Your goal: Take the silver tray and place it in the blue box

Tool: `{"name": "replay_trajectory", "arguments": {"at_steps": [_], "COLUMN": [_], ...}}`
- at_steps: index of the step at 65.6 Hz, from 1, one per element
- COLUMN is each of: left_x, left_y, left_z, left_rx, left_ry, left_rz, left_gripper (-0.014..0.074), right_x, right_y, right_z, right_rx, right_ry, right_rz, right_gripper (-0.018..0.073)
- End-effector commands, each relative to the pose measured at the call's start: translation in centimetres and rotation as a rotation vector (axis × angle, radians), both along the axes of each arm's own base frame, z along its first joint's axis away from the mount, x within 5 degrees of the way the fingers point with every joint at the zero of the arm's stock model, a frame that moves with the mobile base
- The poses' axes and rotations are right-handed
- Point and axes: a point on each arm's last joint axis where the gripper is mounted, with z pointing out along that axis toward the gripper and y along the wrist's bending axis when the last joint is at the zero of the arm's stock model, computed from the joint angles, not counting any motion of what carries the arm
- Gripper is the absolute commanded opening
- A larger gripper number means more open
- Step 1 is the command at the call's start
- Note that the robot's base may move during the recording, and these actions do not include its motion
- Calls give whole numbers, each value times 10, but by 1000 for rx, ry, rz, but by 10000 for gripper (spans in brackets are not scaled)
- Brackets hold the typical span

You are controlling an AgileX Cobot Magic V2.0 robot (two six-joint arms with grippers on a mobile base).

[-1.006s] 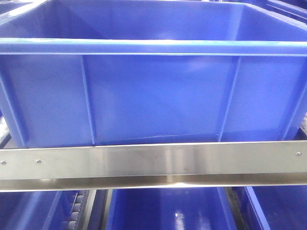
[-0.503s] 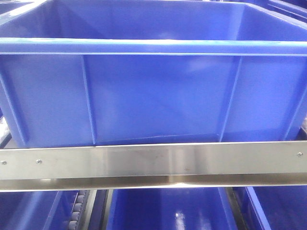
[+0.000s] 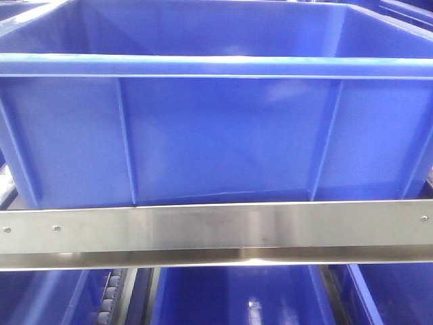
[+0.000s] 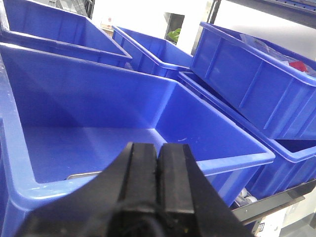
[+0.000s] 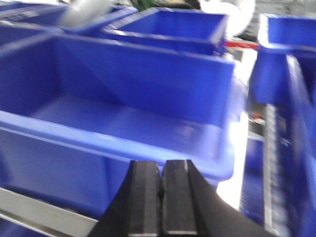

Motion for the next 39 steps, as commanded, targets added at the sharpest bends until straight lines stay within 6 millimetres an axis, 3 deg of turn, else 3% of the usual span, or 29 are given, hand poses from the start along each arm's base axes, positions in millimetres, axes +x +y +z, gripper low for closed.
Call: {"name": "replay_trajectory", "arguments": {"at_steps": [1, 5, 9, 23, 39], "left_x": [-4, -4, -4, -4, -3], "left_y": [-2, -2, -2, -2, -2], "left_z": [15, 15, 15, 15, 15], "left_rx": [-51, -51, -51, -51, -50], "left_ry": [-75, -75, -75, -75, -73], "left_rz": [-39, -39, -39, -39, -39], "left_gripper": [-93, -93, -93, -93, -93], "right_x": [1, 1, -1, -10, -9], "right_y": [-4, -8, -12, -14, -14], "right_z": [9, 3, -7, -37, -41], "right_rx": [-42, -87, -26, 97, 51], "right_ry": [-178, -240, -263, -219, -181], "right_rz": [-86, -158, -204, -212, -217], "right_gripper": [55, 55, 55, 55, 55]}}
